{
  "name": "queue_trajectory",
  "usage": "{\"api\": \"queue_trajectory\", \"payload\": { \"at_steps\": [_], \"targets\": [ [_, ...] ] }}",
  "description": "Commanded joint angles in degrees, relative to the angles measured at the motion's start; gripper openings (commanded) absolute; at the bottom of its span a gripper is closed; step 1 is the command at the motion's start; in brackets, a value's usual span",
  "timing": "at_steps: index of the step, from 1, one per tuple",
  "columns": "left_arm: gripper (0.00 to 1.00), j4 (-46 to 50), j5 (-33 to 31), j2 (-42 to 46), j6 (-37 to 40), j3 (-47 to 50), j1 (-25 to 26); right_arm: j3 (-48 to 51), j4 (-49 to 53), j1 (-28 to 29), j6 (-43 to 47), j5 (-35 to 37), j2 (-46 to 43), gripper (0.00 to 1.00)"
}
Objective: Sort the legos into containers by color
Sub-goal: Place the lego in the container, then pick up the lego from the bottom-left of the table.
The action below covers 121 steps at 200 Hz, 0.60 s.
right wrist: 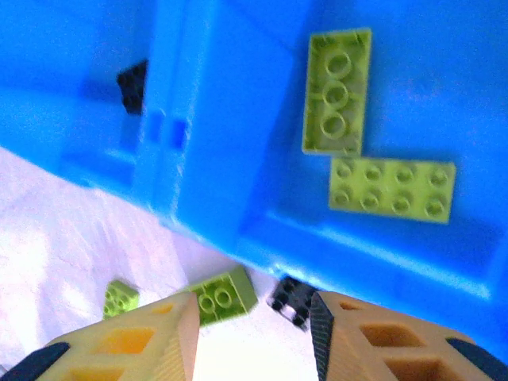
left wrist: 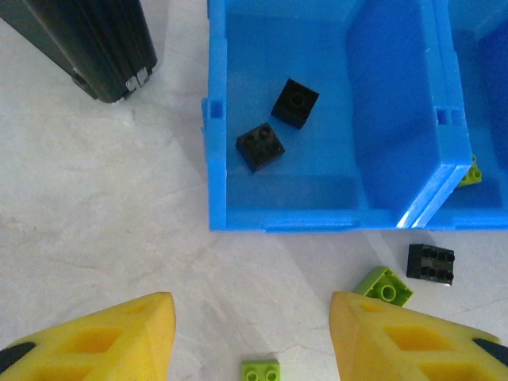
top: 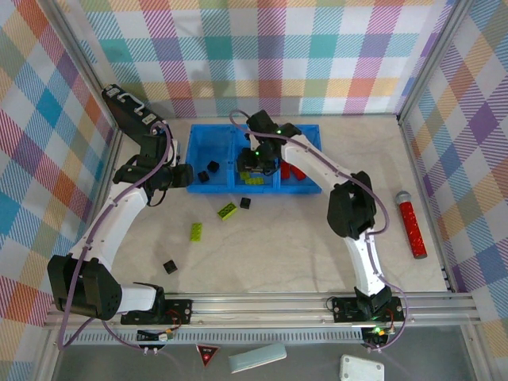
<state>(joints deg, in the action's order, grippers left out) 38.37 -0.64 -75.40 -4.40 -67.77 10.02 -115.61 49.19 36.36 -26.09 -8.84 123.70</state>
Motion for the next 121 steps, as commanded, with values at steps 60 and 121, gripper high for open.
{"api": "queue_trajectory", "payload": {
  "at_steps": [60, 121],
  "targets": [
    [0.54, 12.32, -3.01, 0.93, -11.02, 3.59, -0.62, 21.25, -9.85, 0.03, 0.84, -2.32, -15.34, 0.44],
    [0.54, 17.92, -5.86, 6.0, -22.57, 12.04, -0.53, 33.87, -16.14, -0.02, 2.04, -4.25, -22.95, 0.44]
  ]
}}
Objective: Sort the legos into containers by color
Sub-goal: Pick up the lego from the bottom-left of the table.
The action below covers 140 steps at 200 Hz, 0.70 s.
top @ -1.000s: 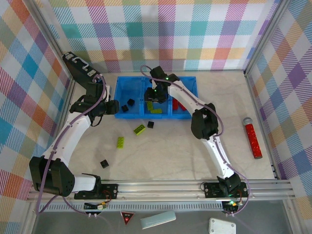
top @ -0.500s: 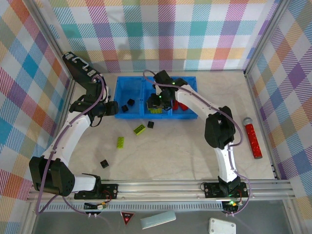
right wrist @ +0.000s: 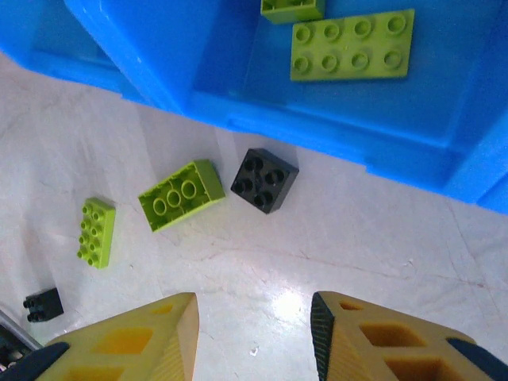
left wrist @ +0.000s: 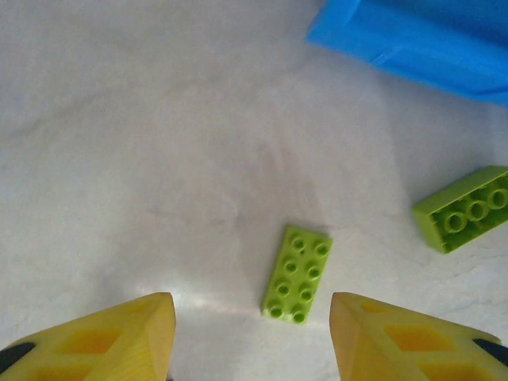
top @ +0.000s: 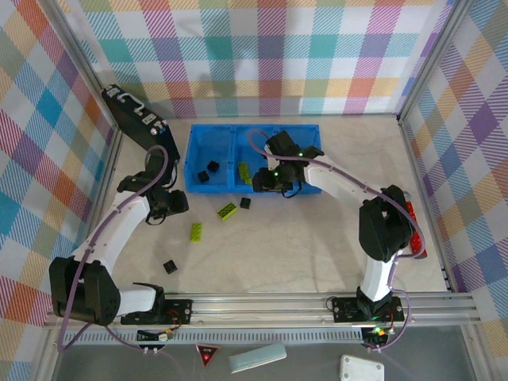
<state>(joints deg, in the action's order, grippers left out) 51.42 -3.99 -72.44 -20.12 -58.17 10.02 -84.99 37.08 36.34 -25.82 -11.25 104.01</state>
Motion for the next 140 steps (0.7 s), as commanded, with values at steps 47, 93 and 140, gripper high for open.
{"api": "queue_trajectory", "payload": {
  "at_steps": [47, 93, 140],
  "targets": [
    [0.6, 7.1, -5.9, 5.79, -16.87, 8.88, 0.82, 10.25, -7.96, -0.3, 1.83, -4.36, -6.71, 0.44],
    [0.69, 4.3, -3.35, 9.36, -27.15, 17.47, 1.99, 13.7, -9.16, -0.7, 2.86, -5.81, -8.76, 0.44],
    [0.71, 4.79, -3.03, 14.07, -31.38, 22.75, 3.64, 15.28, -9.26, -1.95, 4.45, -6.81, -9.94, 0.44]
  ]
}}
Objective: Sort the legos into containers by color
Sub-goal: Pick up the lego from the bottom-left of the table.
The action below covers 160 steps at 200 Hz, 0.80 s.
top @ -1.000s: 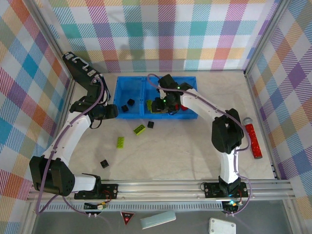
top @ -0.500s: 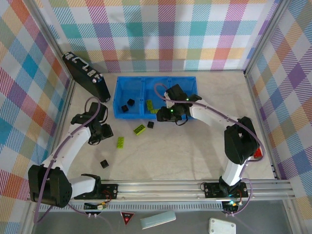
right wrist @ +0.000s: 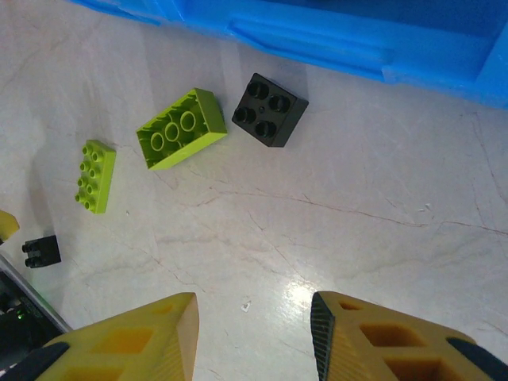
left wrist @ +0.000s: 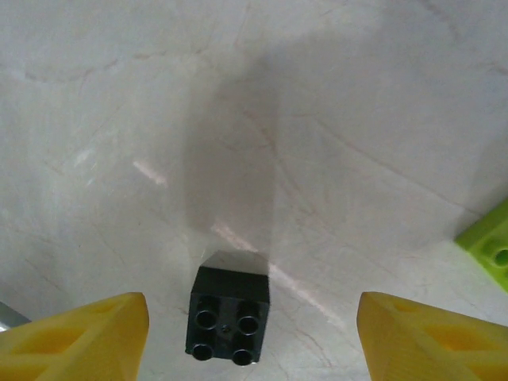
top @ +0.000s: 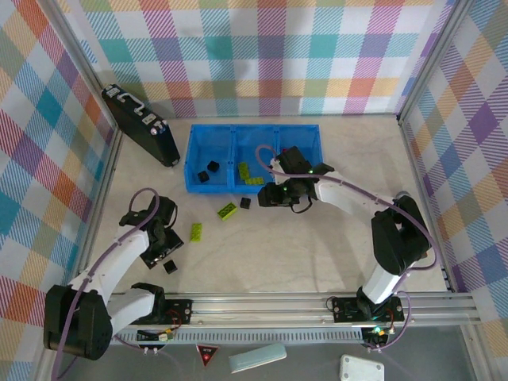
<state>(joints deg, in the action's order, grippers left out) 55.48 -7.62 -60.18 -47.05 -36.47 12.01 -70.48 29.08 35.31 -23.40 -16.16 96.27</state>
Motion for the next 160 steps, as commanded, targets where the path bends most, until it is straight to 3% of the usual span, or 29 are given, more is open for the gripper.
{"api": "queue_trajectory", "payload": {
  "at_steps": [1, 54, 121, 160],
  "targets": [
    [0.7, 0.75, 0.64, 1.86, -4.54, 1.05, 1.72, 0.77, -1.24, -0.98, 2.08, -1.92, -2.26, 0.44],
    [0.66, -0.2, 3.28, 1.65, -7.27, 3.65, 4.86, 1.12, -1.32, -2.0, 3.19, -3.43, -2.68, 0.44],
    [0.53, 0.59, 1.97, 1.06, -8.69, 4.99, 7.06, 2.92, -2.71, -2.7, 3.63, -5.02, -2.49, 0.44],
    [0.55, -0.02, 1.79, -0.3, -8.68, 6.14, 7.06, 3.92, -3.15, -2.83, 3.48, -5.37, -3.14, 0.43]
  ]
}}
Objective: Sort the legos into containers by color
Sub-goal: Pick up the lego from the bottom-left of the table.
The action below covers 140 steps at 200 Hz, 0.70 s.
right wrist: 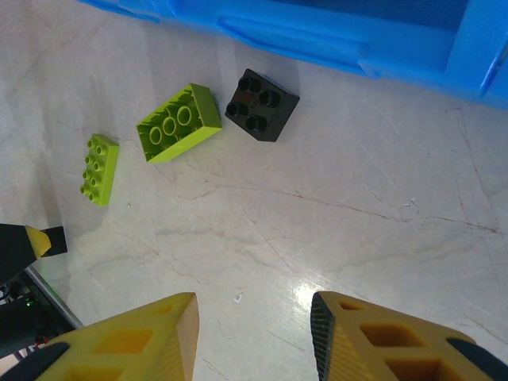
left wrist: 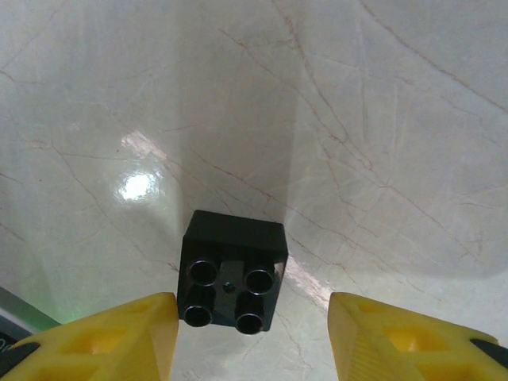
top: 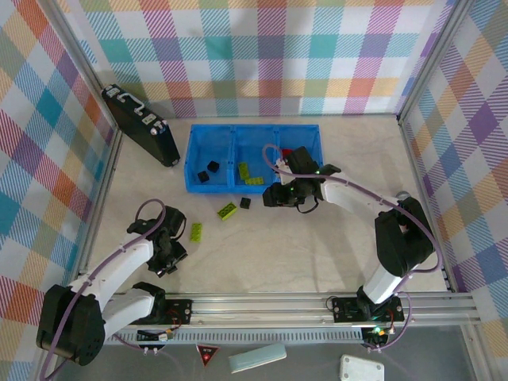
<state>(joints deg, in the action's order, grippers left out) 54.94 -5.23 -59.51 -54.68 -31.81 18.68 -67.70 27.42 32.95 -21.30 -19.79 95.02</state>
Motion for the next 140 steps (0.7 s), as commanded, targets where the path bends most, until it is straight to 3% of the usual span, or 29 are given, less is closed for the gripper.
{"api": "queue_trajectory", "payload": {
  "at_steps": [1, 34, 86, 140],
  "targets": [
    [0.55, 0.52, -0.62, -1.01, -1.05, 1.53, 0.4, 1.16, -1.54, -0.5, 1.37, -1.74, -1.88, 0.43],
    [0.56, -0.55, -0.94, -2.33, -0.97, 1.67, 0.4, 1.77, -1.66, -0.69, 1.39, -1.5, -2.62, 0.44],
    [0.4, -2.37, -0.5, -3.69, -0.09, 1.59, 0.39, 2.08, -1.29, -0.96, 1.48, -1.23, -3.04, 0.44],
    [0.37, -2.83, -0.48, -4.37, 2.47, -1.1, 0.4, 2.14, 0.5, -0.96, 1.38, 0.53, -3.86, 0.43]
  ]
}}
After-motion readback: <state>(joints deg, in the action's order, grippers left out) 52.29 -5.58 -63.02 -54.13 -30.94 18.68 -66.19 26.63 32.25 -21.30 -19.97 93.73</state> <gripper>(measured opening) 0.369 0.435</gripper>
